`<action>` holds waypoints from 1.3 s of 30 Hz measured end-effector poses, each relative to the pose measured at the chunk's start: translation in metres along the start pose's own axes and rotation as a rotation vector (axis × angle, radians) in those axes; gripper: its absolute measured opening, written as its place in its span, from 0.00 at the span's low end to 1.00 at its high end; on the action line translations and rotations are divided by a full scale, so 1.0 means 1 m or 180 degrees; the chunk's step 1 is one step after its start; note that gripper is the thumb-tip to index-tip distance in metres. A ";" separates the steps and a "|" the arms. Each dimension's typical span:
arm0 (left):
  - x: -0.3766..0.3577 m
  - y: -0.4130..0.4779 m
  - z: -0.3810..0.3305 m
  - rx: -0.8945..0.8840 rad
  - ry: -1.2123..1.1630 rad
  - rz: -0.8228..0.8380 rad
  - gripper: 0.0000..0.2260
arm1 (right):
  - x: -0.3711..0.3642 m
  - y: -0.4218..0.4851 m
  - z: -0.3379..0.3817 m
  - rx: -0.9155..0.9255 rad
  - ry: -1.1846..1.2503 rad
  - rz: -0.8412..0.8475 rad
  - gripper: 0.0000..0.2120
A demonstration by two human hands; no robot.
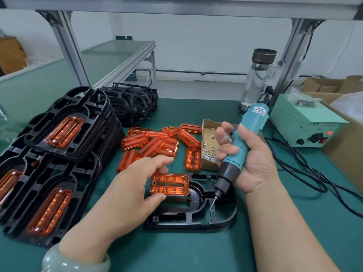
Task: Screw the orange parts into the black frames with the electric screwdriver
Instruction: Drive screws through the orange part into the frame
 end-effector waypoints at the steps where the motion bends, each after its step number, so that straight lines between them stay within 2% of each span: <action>1: -0.001 -0.001 0.000 0.0003 0.0002 0.0021 0.34 | 0.000 0.000 0.000 0.0000 0.0003 -0.0004 0.11; 8: -0.010 0.002 0.004 0.0004 -0.0052 0.0241 0.29 | 0.000 0.001 -0.003 -0.0042 -0.0009 -0.0022 0.12; 13: -0.018 0.003 0.006 0.0013 -0.0014 0.0508 0.15 | 0.001 0.002 -0.003 -0.0064 0.0002 -0.0014 0.11; 17: -0.022 0.001 0.007 0.0049 0.0163 0.0681 0.11 | 0.001 0.001 -0.004 -0.0065 -0.0004 -0.0018 0.11; 25: -0.024 0.002 0.001 -0.0051 0.0450 0.0918 0.08 | 0.000 0.001 -0.002 -0.0054 0.0013 -0.0014 0.11; 31: -0.027 -0.001 0.003 0.0119 0.0544 0.1060 0.09 | 0.000 0.001 -0.003 -0.0035 0.0026 -0.0036 0.12; 39: -0.021 -0.008 0.003 0.0379 0.0513 0.0774 0.05 | 0.000 0.000 -0.003 -0.0019 0.0030 -0.0030 0.12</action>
Point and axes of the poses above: each hand's wrist, its own y-axis towards the middle knuckle, its own x-axis out of the back of the hand, z = x × y, the point moved 6 cm from there along y, towards the middle knuckle
